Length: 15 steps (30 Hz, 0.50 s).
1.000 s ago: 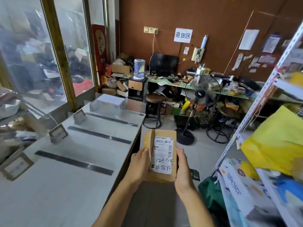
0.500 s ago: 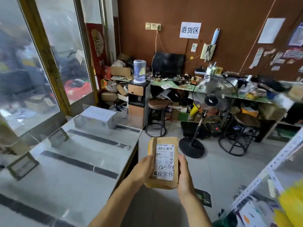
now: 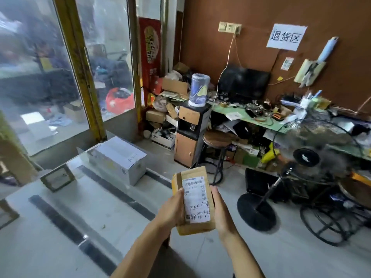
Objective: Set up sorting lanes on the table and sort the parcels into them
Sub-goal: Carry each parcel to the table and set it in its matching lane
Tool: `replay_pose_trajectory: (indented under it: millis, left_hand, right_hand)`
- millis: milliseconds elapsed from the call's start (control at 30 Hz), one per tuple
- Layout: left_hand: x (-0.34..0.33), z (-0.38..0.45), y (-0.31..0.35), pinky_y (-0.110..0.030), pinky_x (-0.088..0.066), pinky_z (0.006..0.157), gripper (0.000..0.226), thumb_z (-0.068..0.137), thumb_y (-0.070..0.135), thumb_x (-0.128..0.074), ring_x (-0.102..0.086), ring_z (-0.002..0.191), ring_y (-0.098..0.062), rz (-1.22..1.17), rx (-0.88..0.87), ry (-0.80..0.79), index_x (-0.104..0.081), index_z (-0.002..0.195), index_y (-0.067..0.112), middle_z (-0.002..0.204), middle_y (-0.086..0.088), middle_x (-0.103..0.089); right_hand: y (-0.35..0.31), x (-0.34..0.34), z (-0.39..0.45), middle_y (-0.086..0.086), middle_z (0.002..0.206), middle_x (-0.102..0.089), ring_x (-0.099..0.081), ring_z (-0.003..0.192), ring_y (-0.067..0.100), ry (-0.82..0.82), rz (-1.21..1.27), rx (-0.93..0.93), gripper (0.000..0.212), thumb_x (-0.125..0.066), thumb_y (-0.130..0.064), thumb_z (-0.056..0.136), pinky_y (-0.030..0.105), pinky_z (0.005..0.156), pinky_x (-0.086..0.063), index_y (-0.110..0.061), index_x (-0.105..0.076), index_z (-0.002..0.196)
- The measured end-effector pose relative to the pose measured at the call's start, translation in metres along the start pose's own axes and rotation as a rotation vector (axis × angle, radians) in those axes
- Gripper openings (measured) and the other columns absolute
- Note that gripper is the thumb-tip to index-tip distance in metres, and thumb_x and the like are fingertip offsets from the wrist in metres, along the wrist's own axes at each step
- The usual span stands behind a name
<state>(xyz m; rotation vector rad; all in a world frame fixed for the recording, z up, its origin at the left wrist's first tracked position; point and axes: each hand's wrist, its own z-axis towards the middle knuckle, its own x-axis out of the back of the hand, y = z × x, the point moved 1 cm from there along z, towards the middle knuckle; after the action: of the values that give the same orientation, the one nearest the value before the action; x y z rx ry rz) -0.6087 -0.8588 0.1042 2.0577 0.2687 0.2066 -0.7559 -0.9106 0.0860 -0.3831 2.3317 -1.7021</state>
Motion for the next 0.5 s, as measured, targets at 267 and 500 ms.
replay_pose_trajectory:
  millis: [267, 500]
  left_hand:
    - [0.057, 0.088, 0.057, -0.024, -0.043, 0.061, 0.04, 0.107, 0.049, -0.026, -0.056, 0.075, -0.015, -0.329, 0.086, 0.203, -0.057, 0.1, 0.025, 0.085, 0.004, -0.06]
    - [0.082, 0.123, 0.063, -0.036, -0.055, 0.089, 0.058, 0.105, 0.057, -0.016, -0.061, 0.064, -0.016, -0.414, 0.208, 0.294, -0.062, 0.107, 0.023, 0.089, -0.001, -0.066]
  right_hand:
    - [-0.034, -0.056, 0.167, -0.005, 0.118, -0.076, -0.074, 0.106, 0.012, -0.26, -0.149, -0.04, 0.044, -0.031, -0.052, 0.108, 0.031, 0.087, -0.059, -0.033, -0.063, 0.131]
    - [-0.023, -0.092, 0.24, -0.009, 0.116, -0.075, -0.072, 0.106, 0.009, -0.44, -0.347, -0.086, 0.047, -0.036, -0.061, 0.104, 0.039, 0.097, -0.057, -0.034, -0.06, 0.135]
